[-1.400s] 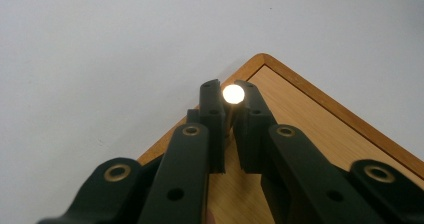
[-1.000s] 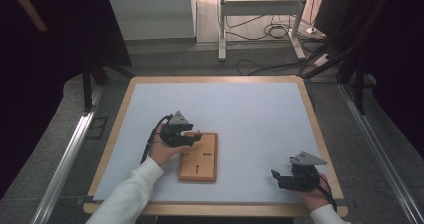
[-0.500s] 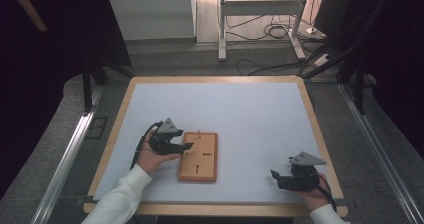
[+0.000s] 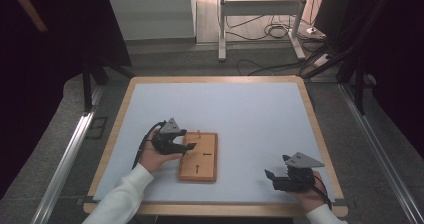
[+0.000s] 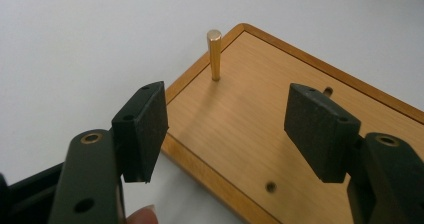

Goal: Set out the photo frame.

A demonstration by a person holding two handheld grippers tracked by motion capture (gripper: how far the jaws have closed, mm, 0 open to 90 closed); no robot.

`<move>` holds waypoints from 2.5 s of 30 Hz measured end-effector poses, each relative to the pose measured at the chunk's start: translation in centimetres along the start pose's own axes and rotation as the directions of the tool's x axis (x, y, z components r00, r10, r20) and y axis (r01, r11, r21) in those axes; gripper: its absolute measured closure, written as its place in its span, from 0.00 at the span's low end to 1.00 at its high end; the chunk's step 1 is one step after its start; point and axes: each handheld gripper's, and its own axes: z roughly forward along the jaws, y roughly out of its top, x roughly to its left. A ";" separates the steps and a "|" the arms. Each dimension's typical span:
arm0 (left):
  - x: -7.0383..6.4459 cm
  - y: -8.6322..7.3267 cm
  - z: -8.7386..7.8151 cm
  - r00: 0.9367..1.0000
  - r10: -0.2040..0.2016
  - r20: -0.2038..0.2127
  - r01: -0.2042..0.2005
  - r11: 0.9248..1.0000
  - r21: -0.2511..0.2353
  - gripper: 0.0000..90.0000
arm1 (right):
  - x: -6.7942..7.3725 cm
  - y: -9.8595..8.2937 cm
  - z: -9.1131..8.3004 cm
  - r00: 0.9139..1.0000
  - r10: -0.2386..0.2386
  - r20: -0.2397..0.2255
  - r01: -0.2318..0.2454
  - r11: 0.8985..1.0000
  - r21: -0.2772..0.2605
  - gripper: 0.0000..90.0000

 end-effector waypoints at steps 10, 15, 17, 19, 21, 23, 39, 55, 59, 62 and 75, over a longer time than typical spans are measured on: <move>0.8 0.9 1.8 1.000 -0.001 0.007 0.001 1.000 0.004 0.39 | 0.5 0.3 0.2 1.000 -0.012 -0.020 0.012 1.000 -0.002 0.19; 1.2 1.2 2.5 1.000 -0.002 0.020 0.002 1.000 0.005 0.42 | 0.8 0.3 0.4 1.000 -0.019 -0.023 0.019 1.000 0.004 0.19; 1.2 1.3 2.8 1.000 -0.002 0.022 0.002 1.000 0.007 0.44 | 0.9 0.4 0.5 1.000 -0.022 -0.022 0.022 1.000 0.007 0.19; 1.3 1.3 2.9 1.000 -0.003 0.024 0.003 1.000 0.002 0.46 | 0.9 0.4 0.5 1.000 -0.024 -0.018 0.024 1.000 0.005 0.19; 1.2 1.3 3.3 1.000 0.000 0.022 0.000 1.000 0.001 0.48 | 0.9 0.4 0.5 1.000 -0.023 -0.017 0.023 1.000 0.006 0.19; 1.1 1.4 3.5 1.000 0.006 0.020 -0.006 1.000 -0.002 0.51 | 0.9 0.4 0.5 1.000 -0.023 -0.015 0.023 1.000 0.005 0.19; 1.2 1.4 4.0 0.999 0.013 0.051 -0.013 1.000 -0.004 0.94 | 2.0 0.9 0.9 0.998 -0.043 -0.036 0.043 0.999 -0.006 0.20; 1.9 1.7 4.0 0.993 -0.075 0.095 0.072 0.997 0.031 0.94 | 5.9 2.6 2.5 0.980 -0.176 -0.094 0.176 0.984 -0.013 0.20; 1.9 1.7 4.0 0.991 -0.088 0.099 0.085 0.996 0.037 0.94 | 6.2 2.8 2.5 0.978 -0.182 -0.102 0.181 0.983 -0.019 0.20; 2.2 1.9 4.0 0.988 -0.101 0.115 0.096 0.994 0.050 0.93 | 6.4 3.0 2.5 0.977 -0.186 -0.104 0.185 0.982 -0.025 0.20; 2.6 2.0 4.1 0.979 -0.141 0.146 0.132 0.989 0.067 0.93 | 9.3 4.6 3.9 0.948 -0.297 -0.115 0.298 0.955 -0.011 0.16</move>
